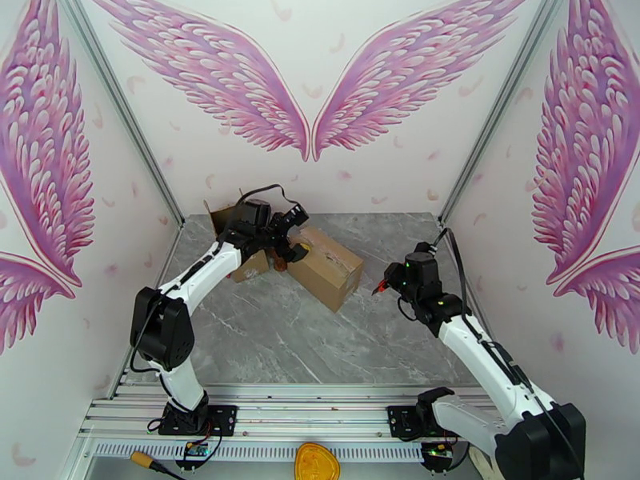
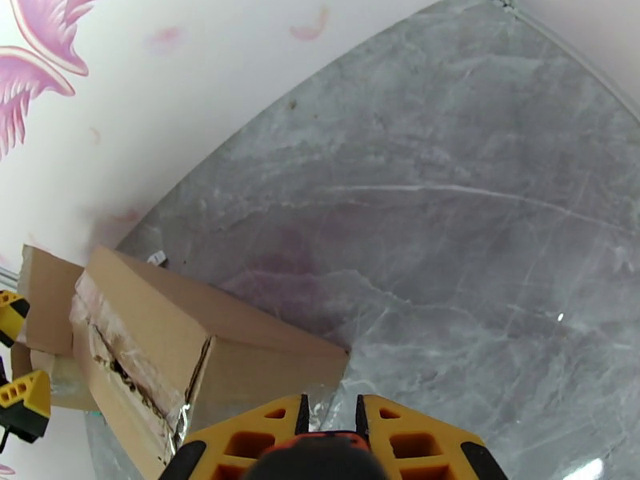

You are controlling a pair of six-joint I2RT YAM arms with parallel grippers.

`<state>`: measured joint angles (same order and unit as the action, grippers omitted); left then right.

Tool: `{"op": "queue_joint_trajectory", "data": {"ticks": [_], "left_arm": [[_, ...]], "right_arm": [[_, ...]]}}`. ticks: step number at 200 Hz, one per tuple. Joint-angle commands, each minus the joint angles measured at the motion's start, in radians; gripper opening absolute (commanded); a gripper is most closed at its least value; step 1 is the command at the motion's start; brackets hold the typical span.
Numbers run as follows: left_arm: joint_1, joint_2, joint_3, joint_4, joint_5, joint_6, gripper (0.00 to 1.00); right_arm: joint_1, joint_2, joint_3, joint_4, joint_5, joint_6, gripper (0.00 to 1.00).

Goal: Unpack the express box

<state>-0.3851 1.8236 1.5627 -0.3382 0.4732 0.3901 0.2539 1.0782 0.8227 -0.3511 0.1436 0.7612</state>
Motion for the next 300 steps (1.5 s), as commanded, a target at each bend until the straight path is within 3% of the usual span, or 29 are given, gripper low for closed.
{"op": "queue_joint_trajectory", "data": {"ticks": [1, 30, 69, 118, 139, 160, 184, 211, 251, 300], "left_arm": [[0.03, 0.048, 0.062, -0.01, 0.035, -0.252, 0.99], [0.039, 0.05, 0.012, -0.012, 0.051, -0.381, 0.99], [0.017, -0.017, -0.103, 0.027, 0.071, -0.446, 0.97], [-0.053, -0.122, -0.191, -0.013, 0.009, -0.427, 0.98], [-0.087, -0.193, -0.207, -0.048, -0.126, -0.301, 0.99], [-0.126, -0.291, -0.291, 0.006, -0.202, -0.024, 0.99], [-0.172, -0.355, -0.364, 0.011, -0.128, 0.366, 0.99], [-0.216, -0.305, -0.299, -0.083, -0.067, 0.623, 0.99], [-0.295, -0.165, -0.165, -0.123, -0.093, 0.766, 0.99], [-0.328, -0.085, -0.124, -0.079, -0.104, 0.768, 0.99]], "right_arm": [[0.032, -0.001, -0.007, 0.085, 0.02, 0.035, 0.0], [0.066, 0.064, 0.024, 0.153, 0.014, 0.015, 0.0], [0.066, 0.137, 0.119, 0.127, 0.036, -0.075, 0.0], [0.001, 0.105, 0.078, 0.188, 0.032, -0.057, 0.0], [-0.035, 0.039, 0.024, 0.207, 0.025, 0.002, 0.0], [-0.038, -0.056, -0.06, 0.269, 0.036, 0.096, 0.0], [-0.034, -0.144, -0.168, 0.356, 0.058, 0.205, 0.0], [-0.024, -0.182, -0.247, 0.456, 0.06, 0.255, 0.0], [-0.007, -0.171, -0.313, 0.602, 0.086, 0.302, 0.0], [-0.004, -0.153, -0.323, 0.667, 0.122, 0.306, 0.0]]}}
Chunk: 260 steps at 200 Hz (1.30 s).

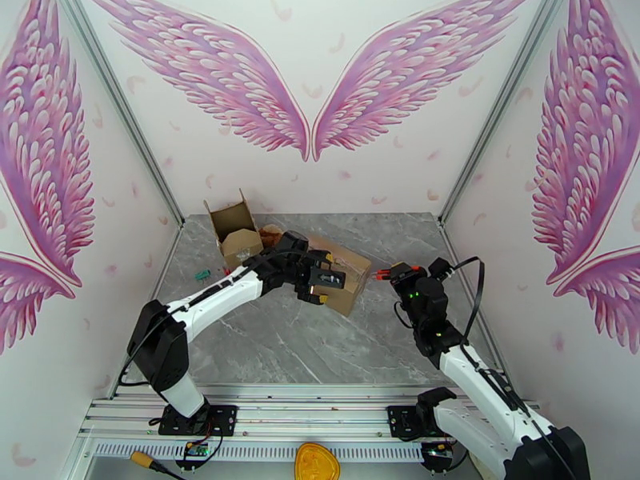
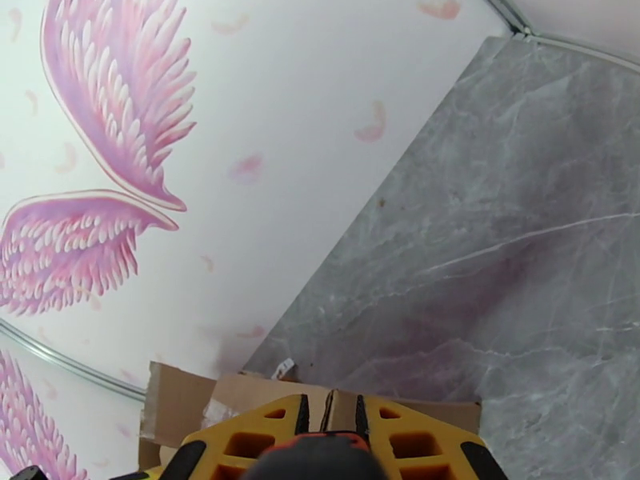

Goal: Unpack the express box

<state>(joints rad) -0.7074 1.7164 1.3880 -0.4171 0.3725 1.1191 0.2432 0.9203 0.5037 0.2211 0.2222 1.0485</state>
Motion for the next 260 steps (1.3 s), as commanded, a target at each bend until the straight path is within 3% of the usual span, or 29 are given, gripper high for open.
{"op": "queue_joint_trajectory", "data": {"ticks": [1, 94, 260], "left_arm": [[-0.006, 0.023, 0.052, 0.001, -0.003, 0.039, 0.99], [-0.01, 0.06, 0.069, 0.008, -0.016, 0.03, 0.99], [-0.011, 0.082, 0.069, 0.012, -0.028, 0.019, 0.99]], "right_arm": [[0.007, 0.006, -0.004, 0.095, 0.044, 0.02, 0.0], [0.005, 0.105, 0.013, 0.176, 0.044, 0.031, 0.0], [0.004, 0.092, 0.029, 0.157, 0.029, 0.057, 0.0]]}}
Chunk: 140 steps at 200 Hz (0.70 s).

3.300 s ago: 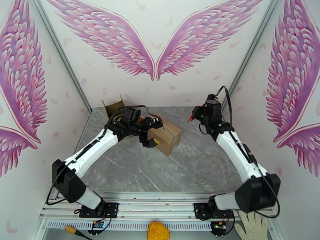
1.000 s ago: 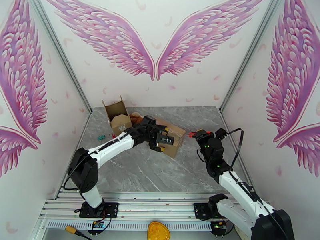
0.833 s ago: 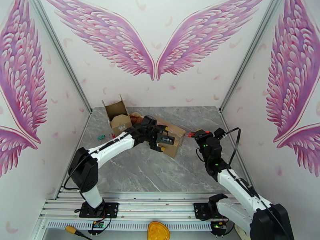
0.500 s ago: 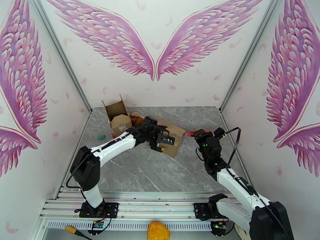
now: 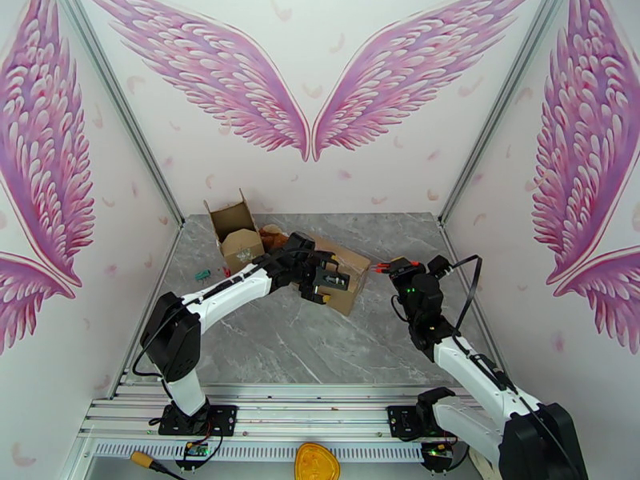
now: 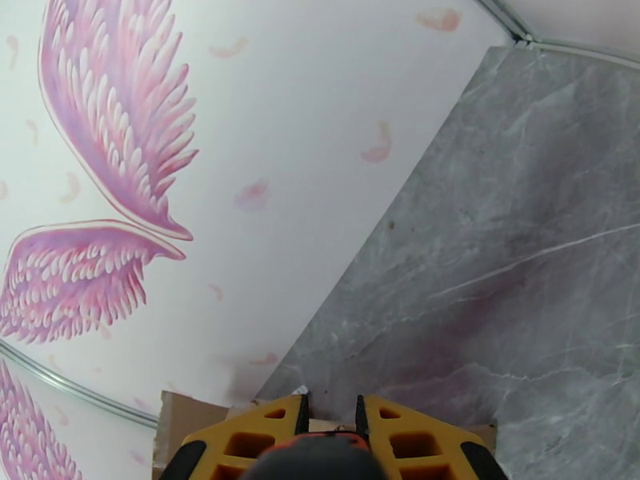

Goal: Unpack the express box

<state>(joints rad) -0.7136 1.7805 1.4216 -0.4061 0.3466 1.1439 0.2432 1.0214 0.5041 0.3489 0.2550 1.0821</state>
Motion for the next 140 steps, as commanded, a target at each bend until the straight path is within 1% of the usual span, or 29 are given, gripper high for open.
{"op": "queue_joint_trajectory", "data": {"ticks": [1, 63, 140], "left_arm": [[-0.005, 0.018, 0.035, 0.001, -0.002, -0.006, 0.99], [-0.006, 0.03, 0.039, 0.003, -0.01, -0.01, 0.99], [-0.01, 0.037, 0.046, 0.0, -0.017, -0.012, 0.99]], "right_arm": [[0.004, -0.01, 0.028, 0.029, -0.004, 0.025, 0.0], [0.005, -0.027, 0.024, 0.017, 0.004, 0.033, 0.0], [0.005, -0.002, 0.022, 0.028, 0.009, 0.041, 0.0]]}}
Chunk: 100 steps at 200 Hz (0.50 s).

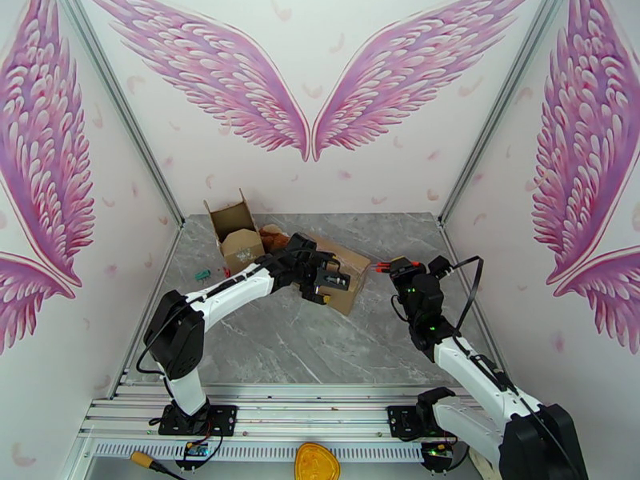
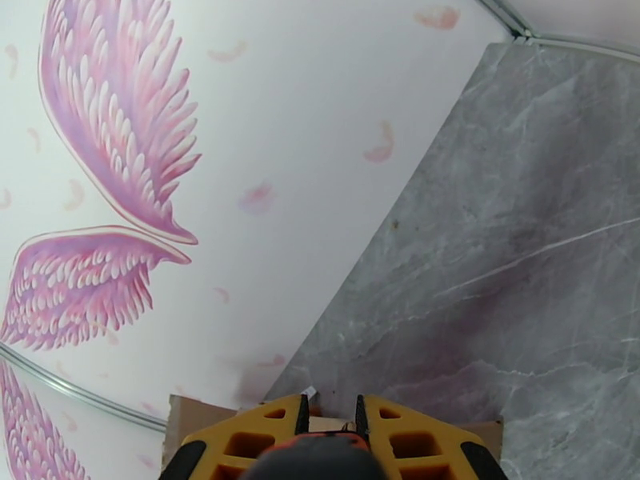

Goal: Unpack the express box

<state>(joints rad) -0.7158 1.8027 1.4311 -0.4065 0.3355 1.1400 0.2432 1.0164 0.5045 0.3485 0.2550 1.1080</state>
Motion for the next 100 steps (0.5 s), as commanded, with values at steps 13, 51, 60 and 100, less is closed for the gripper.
{"op": "queue_joint_trajectory", "data": {"ticks": [13, 51, 60, 100], "left_arm": [[-0.008, 0.015, 0.038, 0.0, -0.009, -0.008, 0.99], [-0.006, 0.024, 0.037, 0.011, -0.017, -0.007, 0.99], [-0.005, 0.027, 0.034, 0.026, -0.021, -0.009, 0.99], [0.007, 0.054, 0.047, 0.1, -0.025, -0.031, 0.99]], "right_arm": [[0.004, 0.016, 0.021, 0.043, 0.007, 0.018, 0.0], [0.004, 0.075, 0.011, 0.14, -0.036, 0.035, 0.0], [0.005, 0.086, 0.014, 0.142, -0.05, 0.042, 0.0], [0.0, 0.084, -0.004, 0.152, -0.129, 0.07, 0.0]]}}
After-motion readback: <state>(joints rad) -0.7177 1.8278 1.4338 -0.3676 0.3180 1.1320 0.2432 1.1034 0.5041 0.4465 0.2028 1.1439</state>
